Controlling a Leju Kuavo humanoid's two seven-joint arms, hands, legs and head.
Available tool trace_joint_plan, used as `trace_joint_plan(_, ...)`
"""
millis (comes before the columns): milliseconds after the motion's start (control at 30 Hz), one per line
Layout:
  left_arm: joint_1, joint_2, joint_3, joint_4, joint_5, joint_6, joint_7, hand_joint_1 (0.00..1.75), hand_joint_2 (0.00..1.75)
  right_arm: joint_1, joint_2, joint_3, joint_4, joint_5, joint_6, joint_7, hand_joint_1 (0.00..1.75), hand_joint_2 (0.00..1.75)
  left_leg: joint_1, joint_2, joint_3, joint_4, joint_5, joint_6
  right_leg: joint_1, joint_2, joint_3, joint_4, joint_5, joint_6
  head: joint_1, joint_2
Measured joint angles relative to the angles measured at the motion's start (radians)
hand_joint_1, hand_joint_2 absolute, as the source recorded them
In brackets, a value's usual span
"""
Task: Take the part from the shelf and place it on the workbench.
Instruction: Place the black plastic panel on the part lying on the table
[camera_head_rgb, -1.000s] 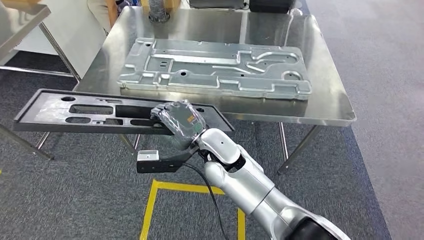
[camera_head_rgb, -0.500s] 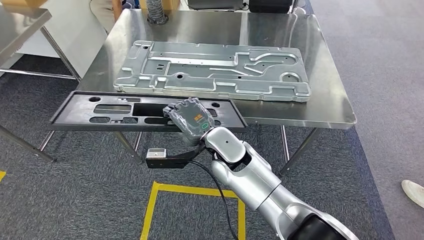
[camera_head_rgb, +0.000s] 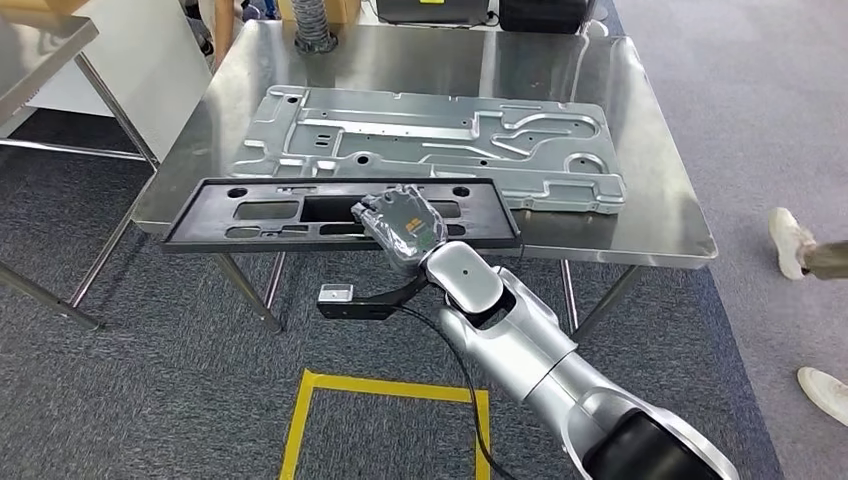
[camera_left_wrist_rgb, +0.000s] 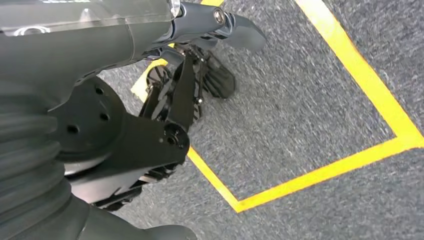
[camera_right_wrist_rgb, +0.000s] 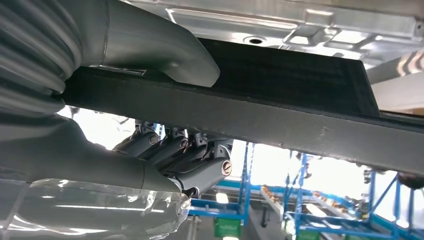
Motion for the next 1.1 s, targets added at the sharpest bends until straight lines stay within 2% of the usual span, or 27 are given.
trace_joint_plan(33,0.001,0.0,0.0,0.0,0.001,0.001,-0.001,0.0,1.75,-0.004,-0.002,0.0,0.004,0.0,0.0,0.0,1.43,1.75,0.002,0.001,0.003,-0.004,0.001,0.005,-0.001,-0.001,-0.02,0.042,-0.023,0.005,0.001,0.0)
trace_joint_plan(100,0.002,0.0,0.0,0.0,0.001,0.003,-0.002,0.0,1.75,-0.009,-0.008,0.0,0.012,0.0,-0.001,-0.002,1.43,1.75,0.002,0.001,0.004,-0.005,-0.002,0.011,-0.007,-0.002,-0.092,0.179,-0.081,0.013,0.004,0.0)
trace_joint_plan(133,0.003,0.0,0.0,0.0,0.001,0.004,-0.002,0.0,1.75,-0.01,-0.011,0.0,0.017,0.0,-0.002,-0.003,1.43,1.75,0.002,0.0,0.005,-0.004,-0.003,0.012,-0.01,-0.002,-0.127,0.241,-0.099,0.016,0.004,0.0)
trace_joint_plan(167,0.004,0.0,0.0,0.0,0.001,0.006,-0.002,0.0,1.75,-0.009,-0.014,0.0,0.022,0.0,-0.002,-0.006,1.43,1.75,0.002,0.0,0.006,-0.004,-0.005,0.012,-0.013,-0.002,-0.149,0.272,-0.098,0.018,0.004,0.0)
trace_joint_plan(200,0.005,0.0,0.0,0.0,0.002,0.007,-0.002,0.0,1.75,-0.009,-0.016,0.0,0.027,0.0,-0.002,-0.008,1.43,1.75,0.002,-0.001,0.008,-0.004,-0.007,0.01,-0.016,-0.002,-0.151,0.262,-0.077,0.019,0.004,0.0)
trace_joint_plan(233,0.005,0.0,0.0,0.0,0.002,0.007,-0.002,0.0,1.75,-0.01,-0.018,0.0,0.031,0.0,-0.003,-0.01,1.43,1.75,0.003,-0.002,0.012,-0.003,-0.01,0.008,-0.018,-0.003,-0.132,0.21,-0.039,0.019,0.004,0.0)
trace_joint_plan(267,0.006,0.0,0.001,0.0,0.002,0.007,-0.002,0.0,1.75,-0.012,-0.02,0.0,0.033,0.0,-0.004,-0.01,1.43,1.75,0.003,-0.003,0.016,-0.003,-0.013,0.005,-0.019,-0.004,-0.1,0.133,0.006,0.016,0.004,0.0)
trace_joint_plan(300,0.006,0.0,0.001,0.0,0.003,0.006,-0.003,0.0,1.75,-0.016,-0.021,0.0,0.036,0.0,-0.006,-0.01,1.43,1.75,0.001,-0.004,0.018,-0.001,-0.017,0.001,-0.017,-0.005,-0.069,0.062,0.036,0.013,0.004,0.0)
trace_joint_plan(333,0.006,0.0,0.001,0.0,0.003,0.005,-0.003,0.0,1.75,-0.019,-0.021,0.0,0.038,-0.001,-0.008,-0.011,1.43,1.75,0.0,-0.004,0.019,-0.001,-0.02,-0.005,-0.015,-0.005,-0.047,0.01,0.055,0.009,0.004,0.0)
trace_joint_plan(367,0.006,0.0,0.001,0.0,0.003,0.005,-0.004,0.0,1.75,-0.021,-0.023,0.0,0.041,-0.002,-0.011,-0.011,1.43,1.75,-0.002,-0.003,0.019,-0.001,-0.023,-0.01,-0.012,-0.005,-0.036,-0.017,0.06,0.006,0.003,0.0)
trace_joint_plan(467,0.006,0.0,0.001,0.0,0.003,0.005,-0.005,0.0,1.75,-0.022,-0.027,0.0,0.052,-0.005,-0.017,-0.011,1.43,1.75,0.0,-0.002,0.023,-0.001,-0.03,-0.028,-0.01,-0.002,-0.029,-0.027,0.055,-0.008,0.003,0.0)
trace_joint_plan(500,0.006,0.0,0.001,0.0,0.004,0.005,-0.006,0.0,1.75,-0.023,-0.028,0.0,0.055,-0.006,-0.02,-0.01,1.43,1.75,0.001,-0.001,0.019,0.015,-0.042,-0.033,-0.012,-0.002,-0.024,-0.031,0.054,-0.015,0.002,0.0)
trace_joint_plan(567,0.006,0.001,0.001,0.0,0.004,0.005,-0.006,0.0,1.75,-0.025,-0.028,0.0,0.06,-0.008,-0.028,-0.01,1.43,1.75,0.002,0.0,-0.022,0.108,-0.09,-0.039,-0.013,-0.003,-0.014,-0.037,0.052,-0.025,-0.001,0.0)
trace_joint_plan(633,0.008,0.002,0.001,0.0,0.004,0.004,-0.007,0.0,1.75,-0.024,-0.029,0.0,0.066,-0.009,-0.033,-0.01,1.43,1.75,0.002,0.0,-0.097,0.249,-0.141,-0.042,-0.01,-0.003,-0.008,-0.036,0.046,-0.032,-0.004,0.0)
trace_joint_plan(667,0.009,0.002,0.001,0.0,0.005,0.004,-0.007,0.0,1.75,-0.021,-0.03,0.0,0.069,-0.009,-0.034,-0.01,1.43,1.75,0.002,0.0,-0.123,0.29,-0.145,-0.042,-0.008,-0.003,-0.004,-0.036,0.042,-0.034,-0.004,0.0)
trace_joint_plan(700,0.009,0.002,0.001,0.0,0.005,0.004,-0.007,0.0,1.75,-0.019,-0.03,0.0,0.072,-0.009,-0.034,-0.01,1.43,1.75,0.002,0.001,-0.131,0.293,-0.129,-0.04,-0.006,-0.002,0.001,-0.036,0.039,-0.034,-0.004,0.0)
trace_joint_plan(733,0.01,0.003,0.001,0.0,0.005,0.004,-0.007,0.0,1.75,-0.017,-0.031,0.0,0.075,-0.009,-0.035,-0.01,1.43,1.75,0.002,0.001,-0.117,0.252,-0.093,-0.038,-0.005,-0.001,0.007,-0.035,0.034,-0.034,-0.004,0.0)
trace_joint_plan(767,0.01,0.004,0.001,0.0,0.005,0.004,-0.007,0.0,1.75,-0.017,-0.031,-0.001,0.078,-0.009,-0.036,-0.01,1.43,1.75,0.002,0.001,-0.088,0.179,-0.048,-0.034,-0.003,0.001,0.014,-0.035,0.029,-0.032,-0.004,0.0)
trace_joint_plan(800,0.01,0.004,0.001,0.0,0.005,0.004,-0.008,0.0,1.75,-0.017,-0.031,-0.001,0.081,-0.009,-0.039,-0.009,1.43,1.75,0.0,0.001,-0.056,0.109,-0.014,-0.029,-0.001,0.002,0.02,-0.034,0.024,-0.029,-0.004,0.0)
trace_joint_plan(833,0.01,0.005,0.001,0.0,0.005,0.004,-0.008,0.0,1.75,-0.018,-0.032,-0.001,0.083,-0.009,-0.042,-0.008,1.43,1.75,-0.002,0.001,-0.031,0.052,0.006,-0.023,0.001,0.003,0.022,-0.032,0.02,-0.026,-0.004,0.0)
trace_joint_plan(867,0.009,0.006,0.001,0.0,0.004,0.004,-0.009,0.0,1.75,-0.018,-0.033,-0.002,0.086,-0.01,-0.045,-0.007,1.43,1.75,-0.004,0.0,-0.017,0.019,0.013,-0.018,0.002,0.003,0.022,-0.031,0.017,-0.022,-0.004,0.0)
trace_joint_plan(967,0.01,0.006,0.002,0.0,0.004,0.004,-0.011,0.0,1.75,-0.018,-0.036,-0.005,0.092,-0.01,-0.049,-0.005,1.43,1.75,-0.005,-0.001,-0.012,0.003,0.007,-0.005,0.001,0.003,0.02,-0.03,0.012,-0.007,-0.004,0.0)
trace_joint_plan(1000,0.011,0.006,0.002,0.0,0.004,0.004,-0.011,0.0,1.75,-0.018,-0.038,-0.006,0.092,-0.01,-0.049,-0.004,1.43,1.75,-0.003,-0.001,-0.009,-0.001,0.007,0.001,0.0,0.002,0.015,-0.017,0.003,-0.001,-0.003,0.0)
trace_joint_plan(1033,0.01,0.006,0.002,0.0,0.004,0.004,-0.012,0.0,1.75,-0.019,-0.039,-0.008,0.093,-0.01,-0.05,-0.004,1.43,1.75,-0.001,0.0,-0.005,-0.005,0.008,0.006,-0.001,0.001,0.0,0.015,-0.016,0.005,-0.003,0.0)
trace_joint_plan(1100,0.009,0.006,0.002,0.0,0.004,0.003,-0.012,0.0,1.75,-0.02,-0.041,-0.011,0.095,-0.01,-0.051,-0.004,1.43,1.75,0.0,0.0,-0.001,-0.008,0.006,0.013,-0.005,-0.001,-0.064,0.137,-0.071,0.014,-0.001,0.0)
